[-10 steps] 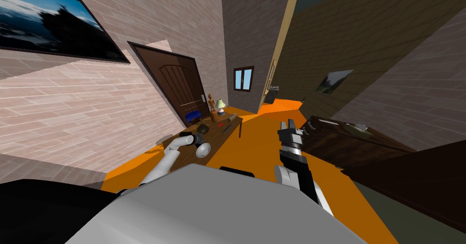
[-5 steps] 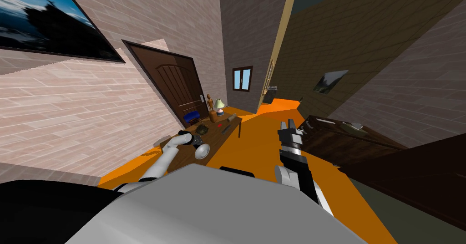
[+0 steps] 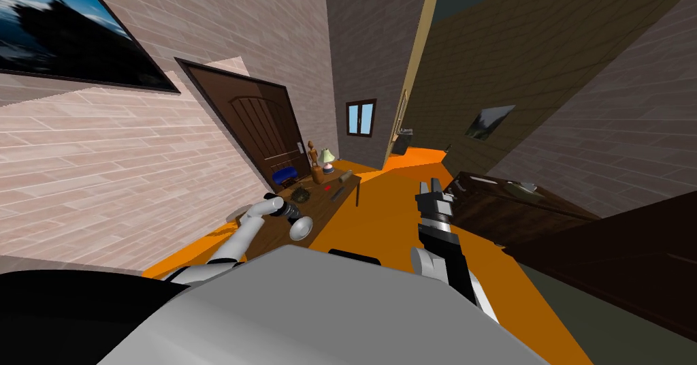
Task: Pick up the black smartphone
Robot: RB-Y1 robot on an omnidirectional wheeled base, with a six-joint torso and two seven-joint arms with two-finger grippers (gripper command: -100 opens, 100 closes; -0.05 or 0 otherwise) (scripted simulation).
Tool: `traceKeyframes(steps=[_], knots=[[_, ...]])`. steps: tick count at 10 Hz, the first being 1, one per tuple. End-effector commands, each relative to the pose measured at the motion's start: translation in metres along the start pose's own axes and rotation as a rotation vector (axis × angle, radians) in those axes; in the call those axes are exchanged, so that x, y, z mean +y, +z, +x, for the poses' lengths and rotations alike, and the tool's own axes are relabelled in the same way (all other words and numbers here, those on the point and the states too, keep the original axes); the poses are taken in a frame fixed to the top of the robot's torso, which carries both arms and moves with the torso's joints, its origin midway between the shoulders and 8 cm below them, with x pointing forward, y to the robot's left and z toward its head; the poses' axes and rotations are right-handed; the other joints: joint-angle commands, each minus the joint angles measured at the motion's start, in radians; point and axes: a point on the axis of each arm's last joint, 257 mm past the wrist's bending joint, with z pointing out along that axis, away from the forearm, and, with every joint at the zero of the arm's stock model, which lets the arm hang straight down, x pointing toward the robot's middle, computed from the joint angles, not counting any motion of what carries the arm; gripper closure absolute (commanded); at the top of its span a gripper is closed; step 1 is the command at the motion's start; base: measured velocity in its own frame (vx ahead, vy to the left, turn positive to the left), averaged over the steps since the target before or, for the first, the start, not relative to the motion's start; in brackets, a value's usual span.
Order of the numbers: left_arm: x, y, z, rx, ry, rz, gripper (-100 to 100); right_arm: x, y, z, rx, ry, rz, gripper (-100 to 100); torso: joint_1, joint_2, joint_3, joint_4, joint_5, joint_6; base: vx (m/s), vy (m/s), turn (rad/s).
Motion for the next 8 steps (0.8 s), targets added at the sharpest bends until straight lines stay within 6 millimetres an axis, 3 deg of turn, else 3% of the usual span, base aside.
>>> traceKeyframes(steps=[1, 7, 8], knots=[[0.002, -0.002, -0.006, -0.017, -0.021, -0.021, -100, 0.000, 0.000, 0.000, 0.000, 0.000, 0.000, 0, 0.000, 0.000, 0.000, 0.000, 0.000, 0.000, 0.013, 0.007, -0.024], [-0.006, -0.017, -0.025, -0.076, -0.109, -0.085, -100, 0.000, 0.000, 0.000, 0.000, 0.000, 0.000, 0, 0.000, 0.000, 0.000, 0.000, 0.000, 0.000, 0.012, 0.007, -0.026], [-0.005, -0.017, -0.025, -0.078, -0.111, -0.088, 0, 0.000, 0.000, 0.000, 0.000, 0.000, 0.000, 0, 0.000, 0.001, 0.000, 0.000, 0.000, 0.000, 0.000, 0.000, 0.000]])
